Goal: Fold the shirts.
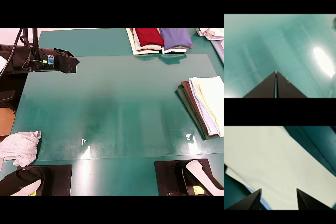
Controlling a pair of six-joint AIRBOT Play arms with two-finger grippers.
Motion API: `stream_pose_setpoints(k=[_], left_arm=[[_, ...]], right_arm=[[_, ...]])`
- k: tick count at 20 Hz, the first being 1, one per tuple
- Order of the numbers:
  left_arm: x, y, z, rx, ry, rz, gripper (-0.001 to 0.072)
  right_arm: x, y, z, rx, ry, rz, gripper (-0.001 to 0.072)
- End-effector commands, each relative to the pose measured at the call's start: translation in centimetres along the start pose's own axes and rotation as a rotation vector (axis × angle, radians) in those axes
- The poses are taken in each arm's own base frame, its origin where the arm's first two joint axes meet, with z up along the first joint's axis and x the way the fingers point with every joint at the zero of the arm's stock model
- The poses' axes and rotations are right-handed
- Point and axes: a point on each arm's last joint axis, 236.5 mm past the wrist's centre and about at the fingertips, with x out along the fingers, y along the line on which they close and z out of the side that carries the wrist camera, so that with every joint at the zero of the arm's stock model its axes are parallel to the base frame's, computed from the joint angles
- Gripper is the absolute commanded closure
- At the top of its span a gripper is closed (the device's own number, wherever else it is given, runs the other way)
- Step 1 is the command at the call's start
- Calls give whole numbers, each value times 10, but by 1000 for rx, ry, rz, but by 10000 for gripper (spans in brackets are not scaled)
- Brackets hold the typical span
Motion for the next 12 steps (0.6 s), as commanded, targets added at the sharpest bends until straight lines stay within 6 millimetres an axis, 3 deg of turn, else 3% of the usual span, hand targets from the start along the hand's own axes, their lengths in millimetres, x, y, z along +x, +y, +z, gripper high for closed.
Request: stream_pose_setpoints(k=[1,4,7,9,11,12], left_arm=[[0,0,0,6,0,-1,682],[0,1,2,9,-9,4,682],[0,2,0,12,2,7,682],[0,2,-1,12,5,7,682],[0,1,2,11,-7,6,682],[0,1,2,11,-10,7,682]], right_arm=[[-8,94,22,22,-94,304,200],[-9,193,-4,-132,-11,522,201],[-11,282,-60,-328,125,690,202],[-12,323,-89,-438,158,745,203],[-12,349,-111,-534,159,765,206],[-13,358,-121,-575,162,773,253]])
